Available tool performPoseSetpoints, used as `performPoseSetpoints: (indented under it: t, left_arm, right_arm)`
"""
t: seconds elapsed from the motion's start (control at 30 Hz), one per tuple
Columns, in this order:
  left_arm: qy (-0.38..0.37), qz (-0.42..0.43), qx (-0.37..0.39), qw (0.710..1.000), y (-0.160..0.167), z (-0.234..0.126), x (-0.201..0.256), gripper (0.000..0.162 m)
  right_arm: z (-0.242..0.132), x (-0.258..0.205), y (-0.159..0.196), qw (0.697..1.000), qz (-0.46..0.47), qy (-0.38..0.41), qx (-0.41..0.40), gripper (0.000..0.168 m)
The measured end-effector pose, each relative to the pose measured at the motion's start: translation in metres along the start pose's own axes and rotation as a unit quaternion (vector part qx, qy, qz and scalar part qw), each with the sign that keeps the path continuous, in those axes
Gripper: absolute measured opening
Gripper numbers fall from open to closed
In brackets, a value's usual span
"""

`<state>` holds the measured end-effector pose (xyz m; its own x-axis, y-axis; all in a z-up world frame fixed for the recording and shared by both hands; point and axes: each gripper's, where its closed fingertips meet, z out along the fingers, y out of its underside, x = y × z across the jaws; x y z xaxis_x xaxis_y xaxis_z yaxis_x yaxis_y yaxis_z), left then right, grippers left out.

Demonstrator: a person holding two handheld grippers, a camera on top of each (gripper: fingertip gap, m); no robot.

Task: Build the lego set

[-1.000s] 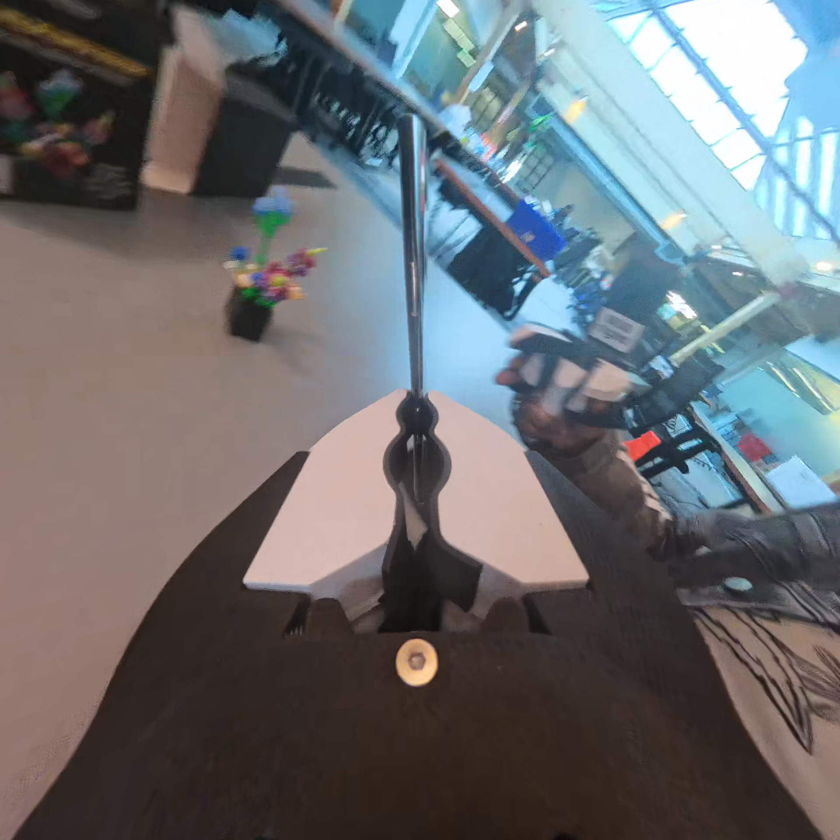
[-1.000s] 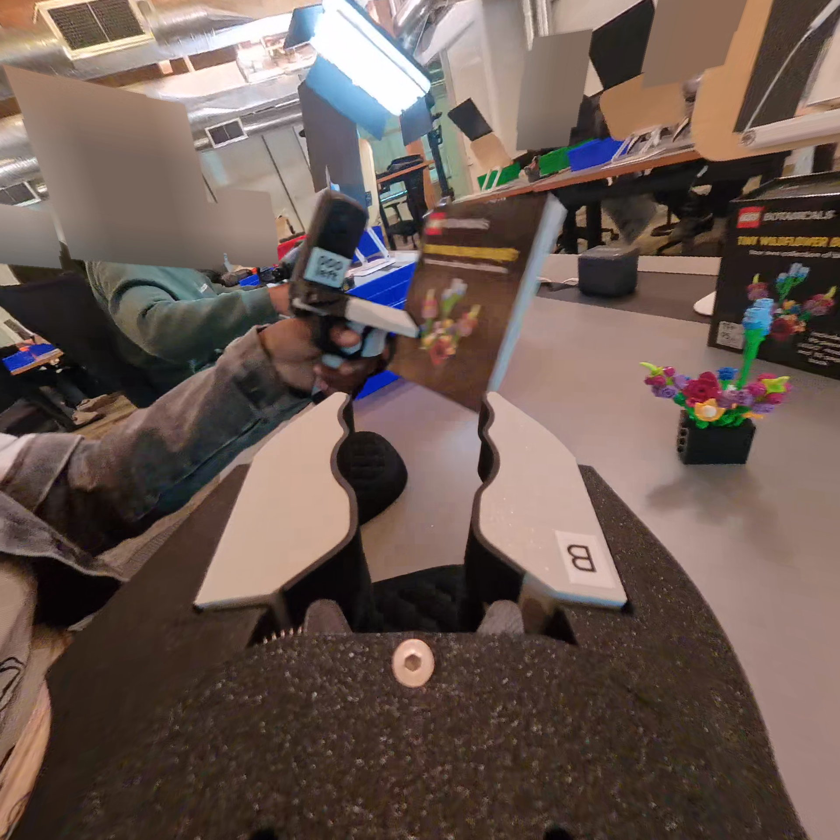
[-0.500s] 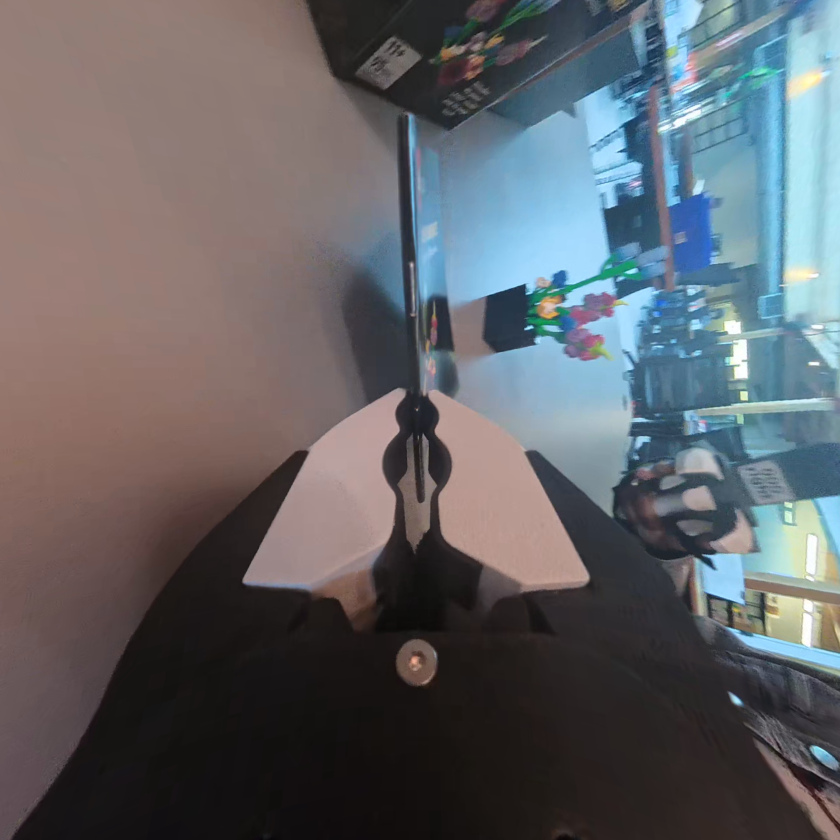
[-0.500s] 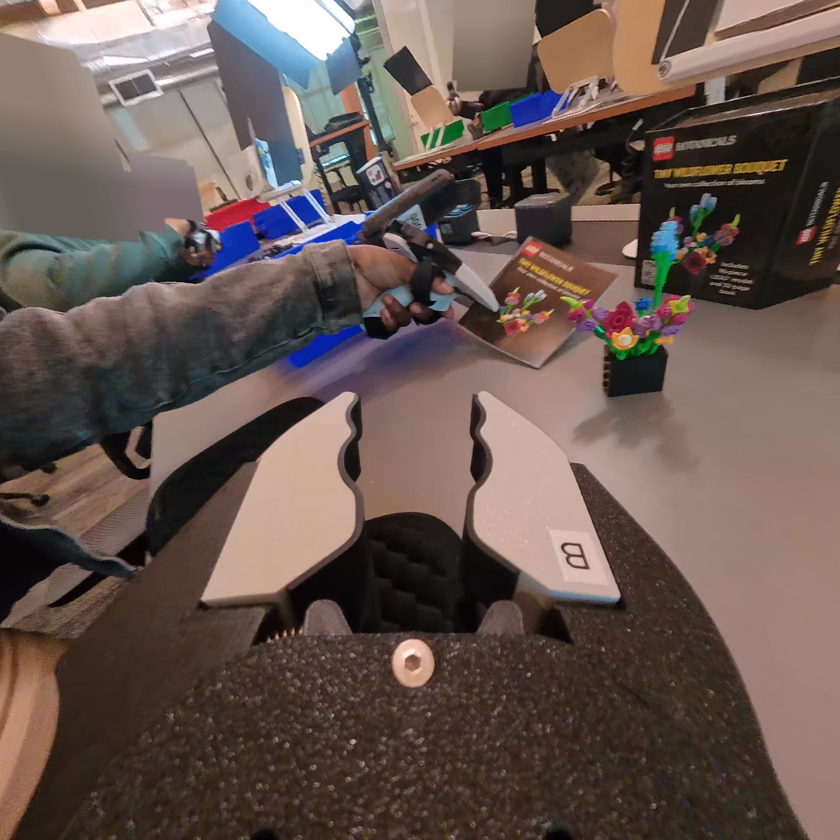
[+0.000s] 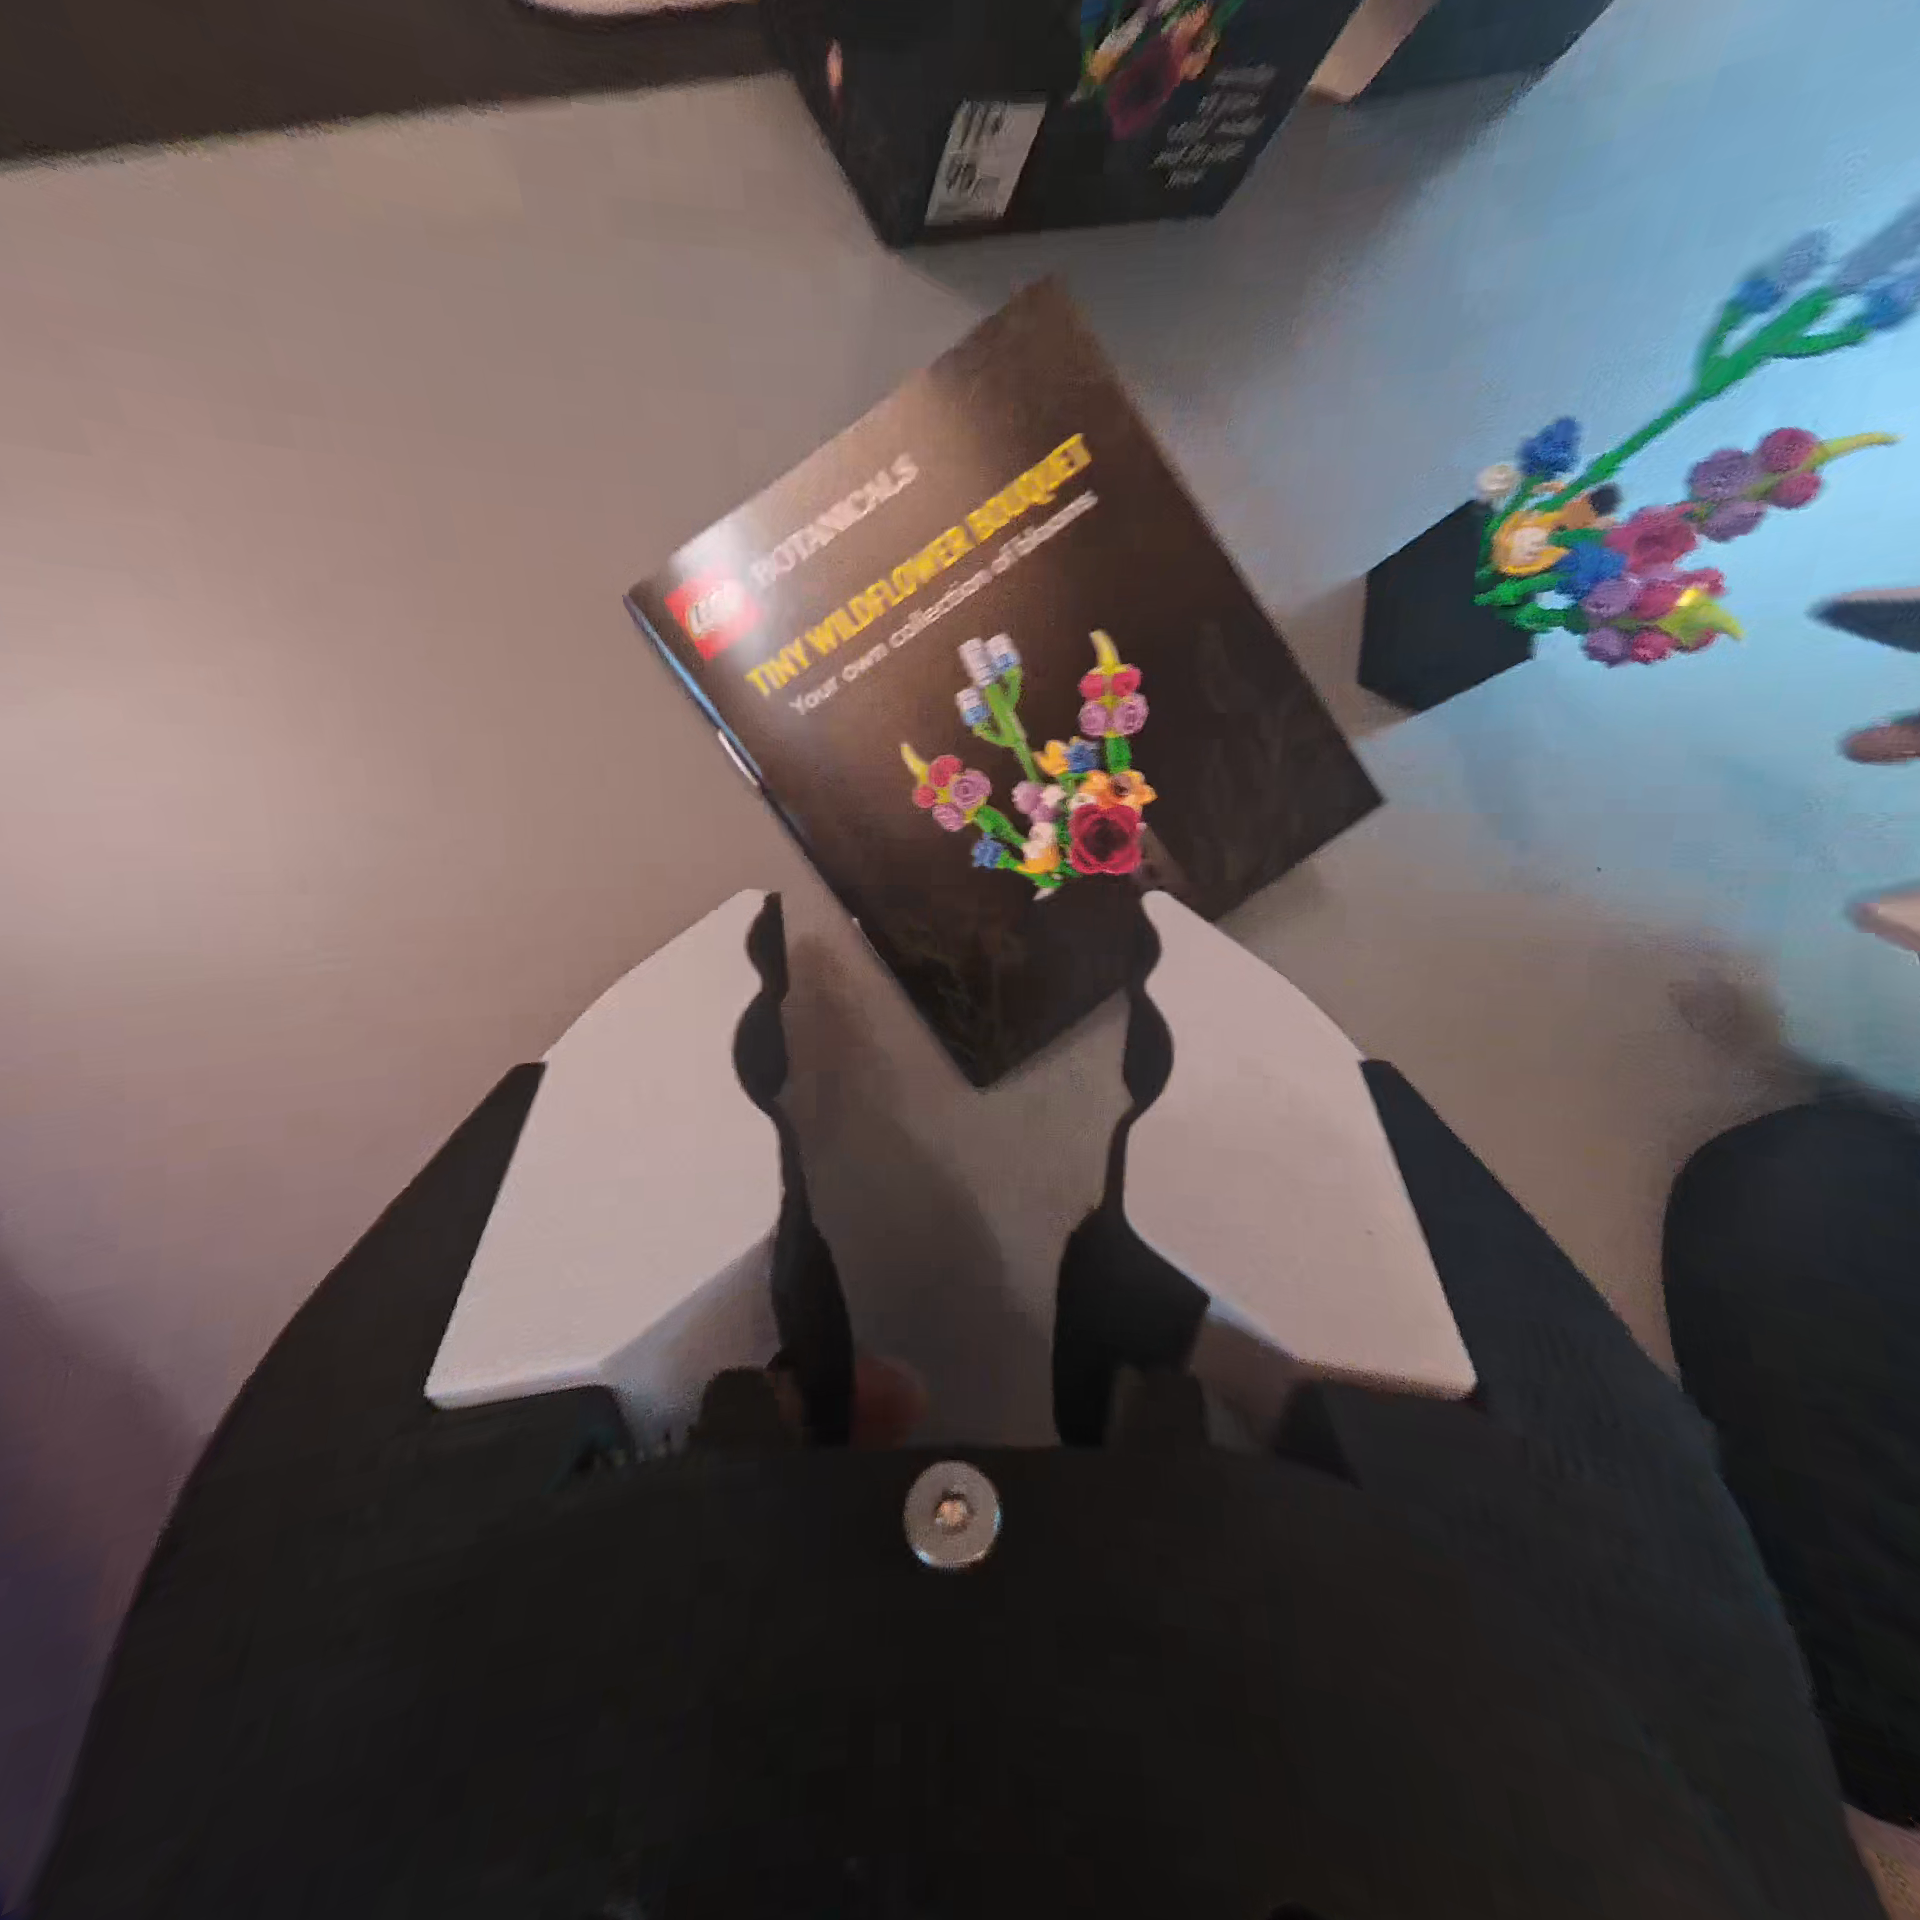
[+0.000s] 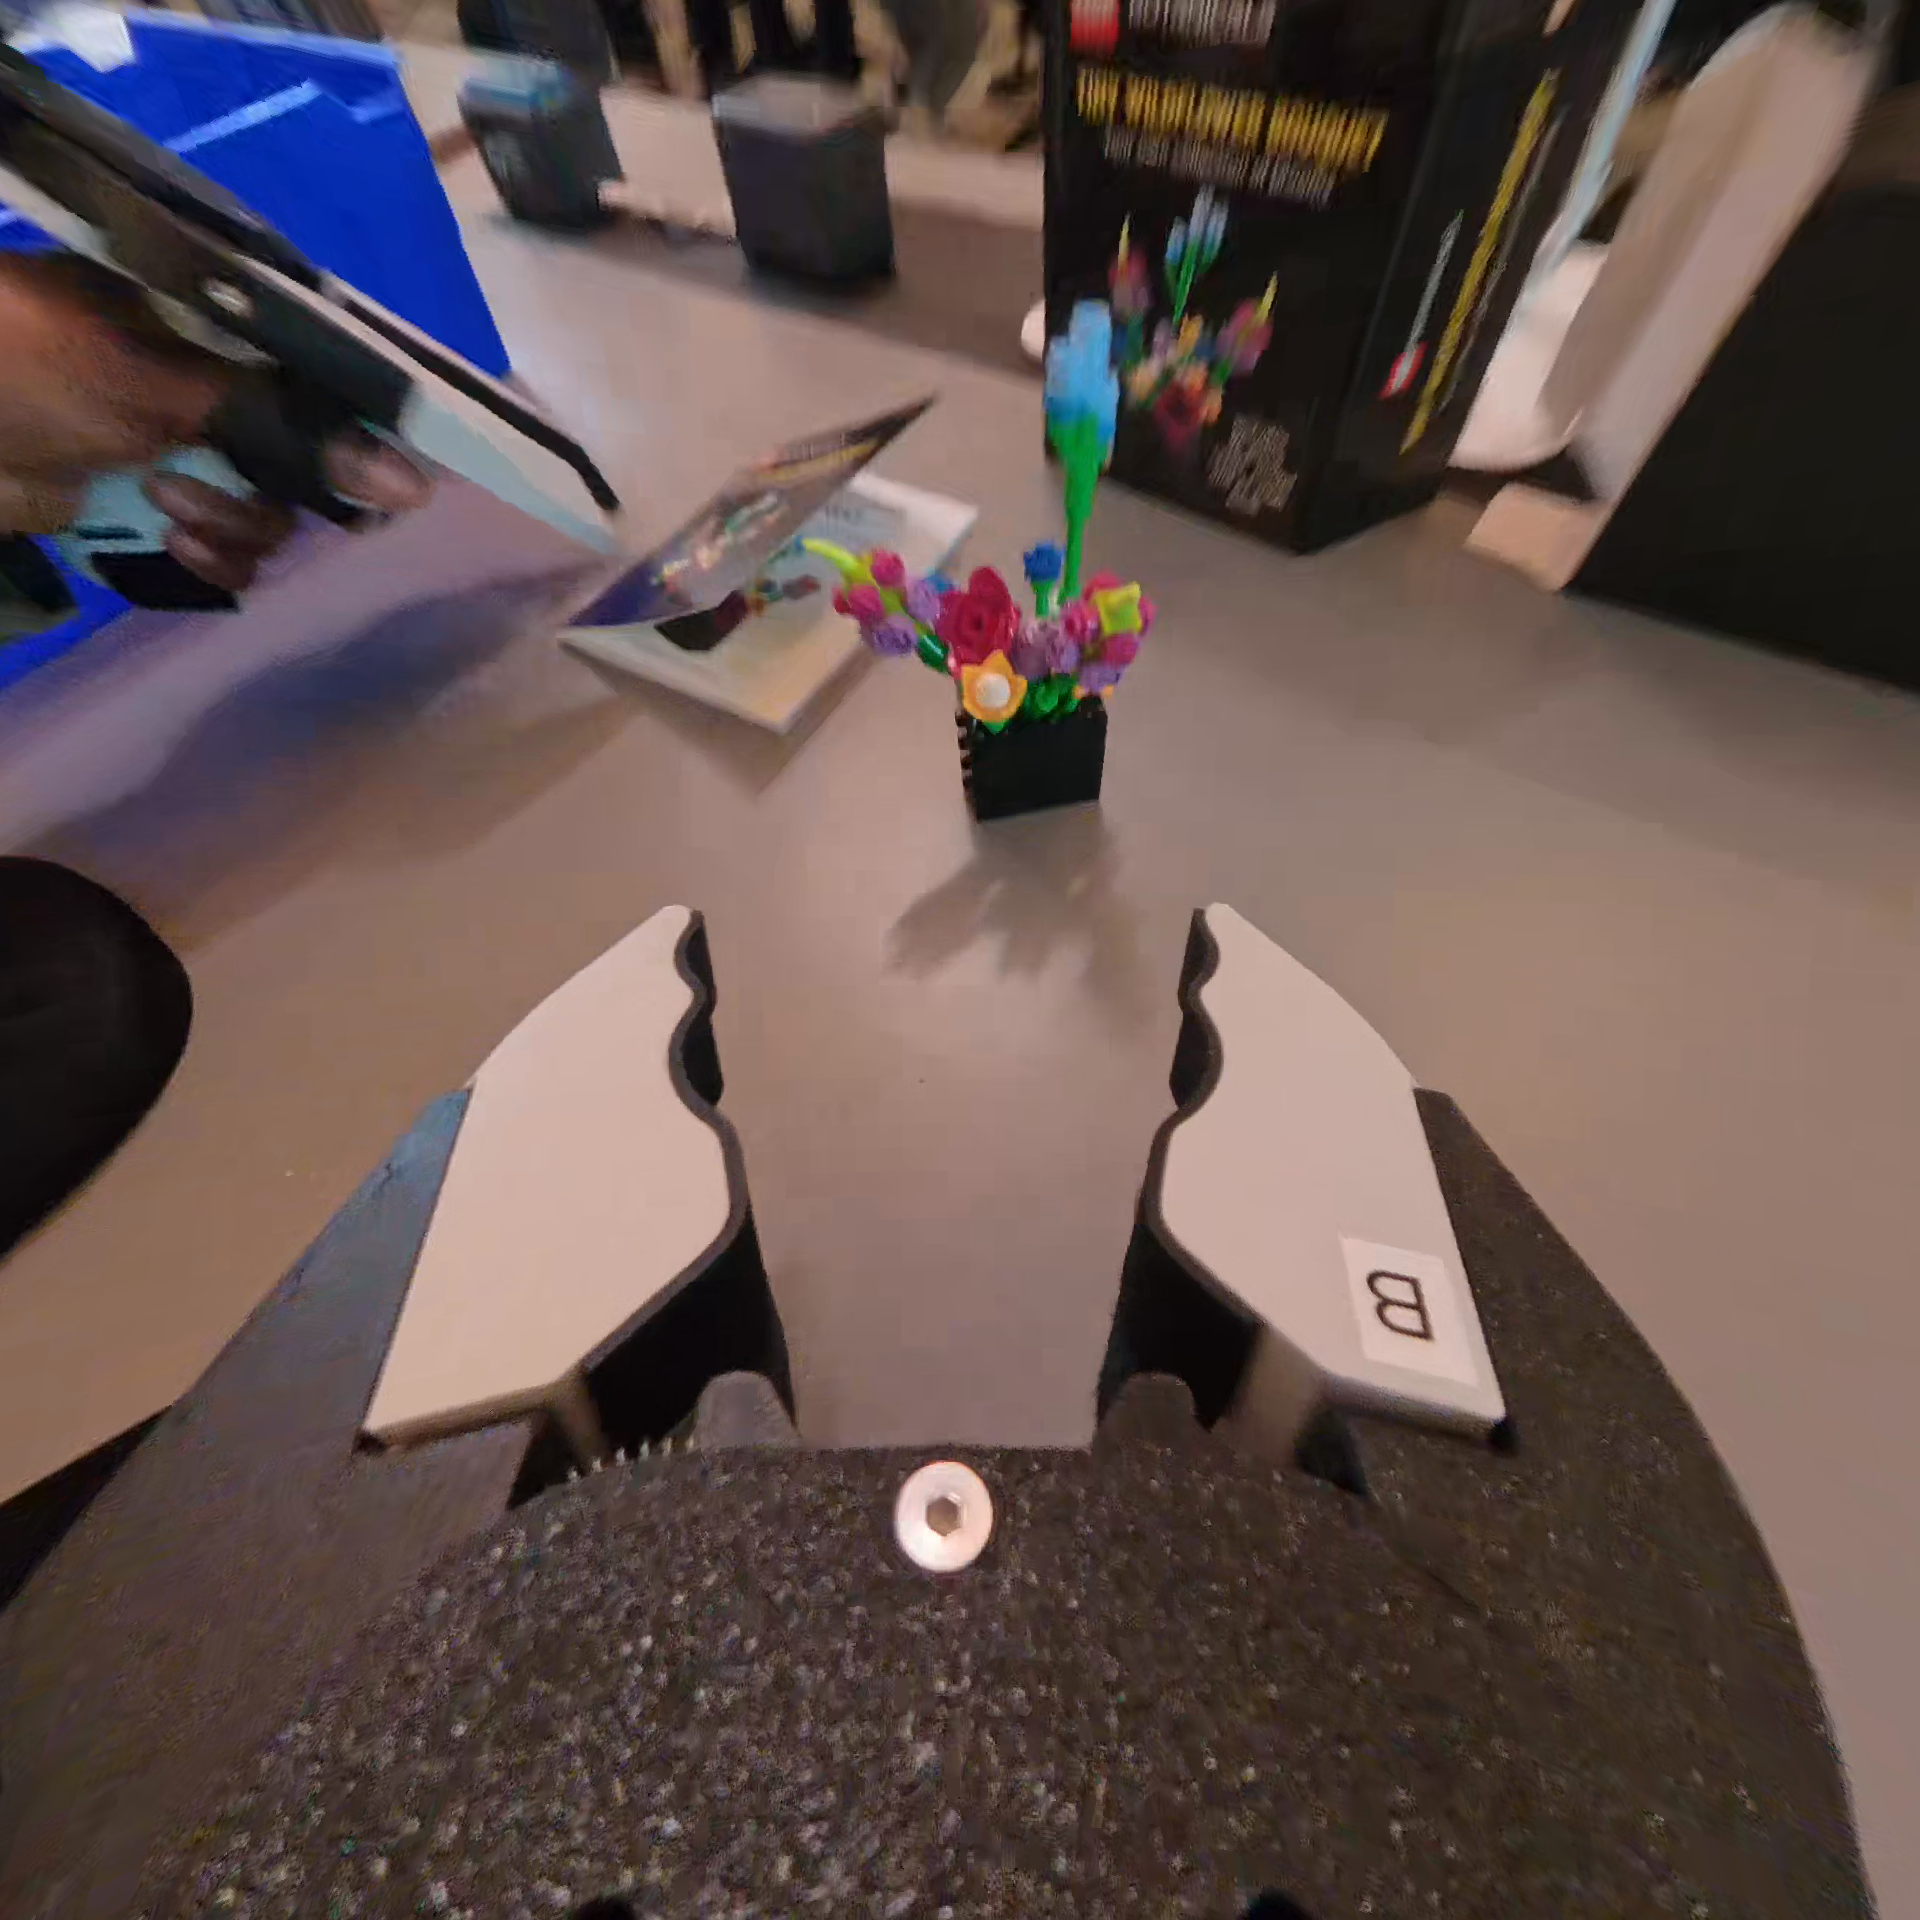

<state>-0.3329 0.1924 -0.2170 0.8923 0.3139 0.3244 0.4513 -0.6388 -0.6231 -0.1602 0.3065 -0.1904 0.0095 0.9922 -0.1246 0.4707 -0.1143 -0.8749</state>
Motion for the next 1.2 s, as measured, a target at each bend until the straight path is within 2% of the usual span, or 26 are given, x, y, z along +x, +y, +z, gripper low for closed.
performPoseSetpoints:
  t: [0.1,0.2,0.37,0.47,0.57,0.67,0.8,0.97,1.2]
  left_arm:
    - [-0.015,0.070,0.040,0.997,-0.002,-0.020,0.021,0.070]
    - [0.002,0.149,0.100,0.984,0.002,-0.048,0.061,0.069]
    - [-0.043,0.254,0.225,0.940,0.023,-0.100,0.104,0.070]
    - [-0.053,0.245,0.247,0.936,0.040,-0.114,0.118,0.083]
    - [-0.060,0.253,0.259,0.930,0.049,-0.120,0.128,0.085]
    - [-0.058,0.254,0.273,0.926,0.053,-0.124,0.133,0.084]
    - [-0.073,0.251,0.277,0.925,0.056,-0.129,0.126,0.084]
    - [-0.063,0.241,0.280,0.927,0.063,-0.129,0.126,0.084]
    - [-0.037,0.257,0.268,0.928,0.072,-0.122,0.139,0.084]
  right_arm:
    - [0.031,0.011,0.004,0.998,0.032,-0.039,-0.025,0.080]
    - [0.053,0.019,0.001,0.998,0.004,-0.047,-0.030,0.074]
    - [0.071,0.019,-0.006,0.995,-0.059,-0.061,-0.050,0.071]
    - [0.079,0.022,-0.004,0.993,-0.079,-0.064,-0.064,0.064]
    - [0.085,0.019,-0.005,0.991,-0.089,-0.076,-0.070,0.058]
    - [0.087,0.016,-0.005,0.987,-0.109,-0.093,-0.073,0.041]
    - [0.080,0.000,0.001,0.976,-0.136,-0.151,-0.080,0.041]
    - [0.059,-0.038,0.017,0.947,-0.187,-0.244,-0.091,0.041]
    - [0.031,-0.085,0.039,0.909,-0.253,-0.314,-0.108,0.041]
